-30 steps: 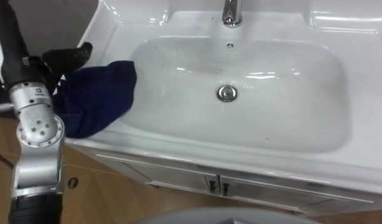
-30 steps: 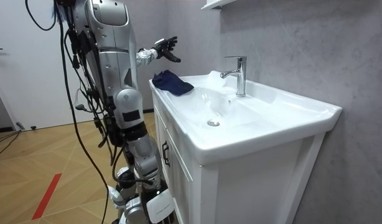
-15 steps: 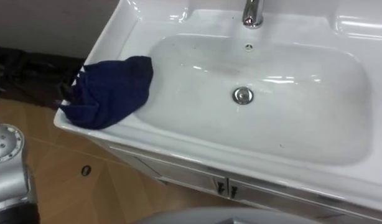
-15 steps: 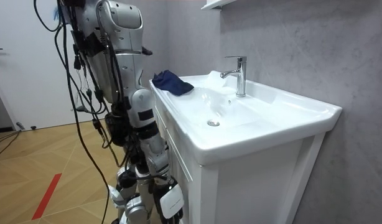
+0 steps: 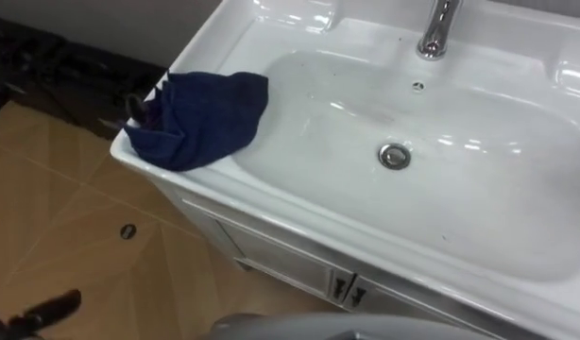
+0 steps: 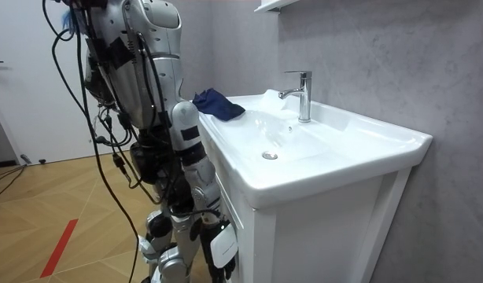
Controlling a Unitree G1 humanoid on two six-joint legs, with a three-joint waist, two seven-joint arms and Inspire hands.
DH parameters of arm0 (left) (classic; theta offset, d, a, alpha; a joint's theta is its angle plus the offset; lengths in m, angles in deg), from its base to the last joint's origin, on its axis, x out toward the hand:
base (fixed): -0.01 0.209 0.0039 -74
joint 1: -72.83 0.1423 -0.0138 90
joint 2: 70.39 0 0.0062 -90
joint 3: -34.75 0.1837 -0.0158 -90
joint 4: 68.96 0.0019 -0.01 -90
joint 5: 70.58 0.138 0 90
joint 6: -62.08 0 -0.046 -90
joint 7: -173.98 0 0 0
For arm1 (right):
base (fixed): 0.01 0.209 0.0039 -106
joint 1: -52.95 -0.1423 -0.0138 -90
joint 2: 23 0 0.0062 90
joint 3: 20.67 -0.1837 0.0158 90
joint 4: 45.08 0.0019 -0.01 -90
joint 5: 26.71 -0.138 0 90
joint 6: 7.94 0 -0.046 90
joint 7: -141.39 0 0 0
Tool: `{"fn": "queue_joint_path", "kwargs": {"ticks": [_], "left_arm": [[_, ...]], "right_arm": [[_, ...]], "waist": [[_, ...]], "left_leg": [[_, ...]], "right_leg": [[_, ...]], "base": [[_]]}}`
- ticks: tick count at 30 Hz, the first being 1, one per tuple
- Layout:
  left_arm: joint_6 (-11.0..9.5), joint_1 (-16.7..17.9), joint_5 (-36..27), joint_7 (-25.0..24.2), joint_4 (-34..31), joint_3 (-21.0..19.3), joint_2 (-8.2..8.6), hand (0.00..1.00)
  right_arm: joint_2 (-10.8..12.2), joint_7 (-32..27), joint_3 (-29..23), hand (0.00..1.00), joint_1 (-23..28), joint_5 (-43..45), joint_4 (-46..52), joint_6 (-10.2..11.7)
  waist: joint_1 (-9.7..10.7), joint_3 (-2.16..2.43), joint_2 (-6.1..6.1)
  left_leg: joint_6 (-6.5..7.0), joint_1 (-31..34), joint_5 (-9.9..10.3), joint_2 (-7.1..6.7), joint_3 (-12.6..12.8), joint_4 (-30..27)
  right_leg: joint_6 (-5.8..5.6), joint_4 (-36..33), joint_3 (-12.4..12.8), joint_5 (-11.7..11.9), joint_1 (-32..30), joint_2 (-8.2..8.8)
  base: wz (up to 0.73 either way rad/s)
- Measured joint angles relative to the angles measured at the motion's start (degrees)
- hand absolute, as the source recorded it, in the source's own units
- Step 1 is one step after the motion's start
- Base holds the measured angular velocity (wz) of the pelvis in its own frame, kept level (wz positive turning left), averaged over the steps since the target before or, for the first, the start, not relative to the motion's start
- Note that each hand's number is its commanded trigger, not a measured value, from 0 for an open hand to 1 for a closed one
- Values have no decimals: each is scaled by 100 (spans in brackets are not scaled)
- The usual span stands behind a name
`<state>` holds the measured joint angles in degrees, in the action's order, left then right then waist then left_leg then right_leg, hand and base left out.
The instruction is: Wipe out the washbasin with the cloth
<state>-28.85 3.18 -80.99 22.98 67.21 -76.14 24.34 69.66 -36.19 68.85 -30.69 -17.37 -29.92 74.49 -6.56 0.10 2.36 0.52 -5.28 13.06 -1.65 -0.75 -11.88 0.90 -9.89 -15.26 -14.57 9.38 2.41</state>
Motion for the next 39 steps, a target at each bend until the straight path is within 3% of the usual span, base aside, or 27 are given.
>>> {"fn": "queue_joint_path", "kwargs": {"ticks": [2,7,10,15,17,22,26,29,36,39], "left_arm": [[75,-6,17,-266,527,152,8,0],[268,42,200,-789,1147,576,44,0],[553,39,379,-1238,1240,738,90,0],[790,-3,679,-2009,1357,865,111,0],[938,-126,785,-2418,1447,1108,112,0],[1004,-526,1146,-2868,1442,1434,111,0],[1027,-864,1614,-3125,1445,1434,109,0],[1026,-920,1632,-3301,1451,1494,106,0],[1024,-1039,1632,-3636,1534,1592,70,0],[1026,-1086,1654,-3805,1645,1716,41,0]], "right_arm": [[0,31,-67,0,0,-6,-20,-1],[-2,84,-35,0,-12,-6,-82,-10],[-3,228,49,0,-22,-27,-80,-53],[-3,399,62,0,-84,-9,-123,-130],[6,473,191,0,-81,-22,-123,-134],[5,592,271,0,-138,-18,-113,-136],[22,720,275,0,-149,29,-119,-159],[34,833,367,0,-174,28,-124,-213],[27,990,423,0,-188,121,-146,-326],[18,1028,430,0,-243,141,-147,-340]], "waist": [[8,-14,-13],[39,-18,6],[72,-17,-5],[162,-4,-71],[184,-14,-106],[215,-72,-232],[282,-60,-326],[345,-64,-377],[412,-39,-378],[462,-37,-305]], "left_leg": [[22,3,6,-23,-64,1],[53,28,-5,-73,-108,-21],[56,99,-5,-90,-80,-84],[57,130,-6,-121,-45,-106],[57,158,-6,-120,-24,-140],[57,177,-5,-110,55,-154],[58,254,-5,-113,80,-155],[58,247,-5,-108,162,-153],[58,261,-5,-97,216,-153],[58,250,-5,-90,233,-151]], "right_leg": [[-18,10,-68,8,29,25],[-51,15,-147,-2,56,64],[-69,5,-200,0,59,88],[-112,12,-224,-30,58,120],[-113,18,-224,-30,57,127],[-113,24,-227,-31,42,123],[-114,10,-212,-30,-32,118],[-117,10,-185,-28,-38,95],[-116,-4,-140,-28,-110,90],[-116,-89,-107,-28,-124,95]], "base": [[11],[12],[11],[5],[0],[0],[0],[-6],[-1],[-3]]}}
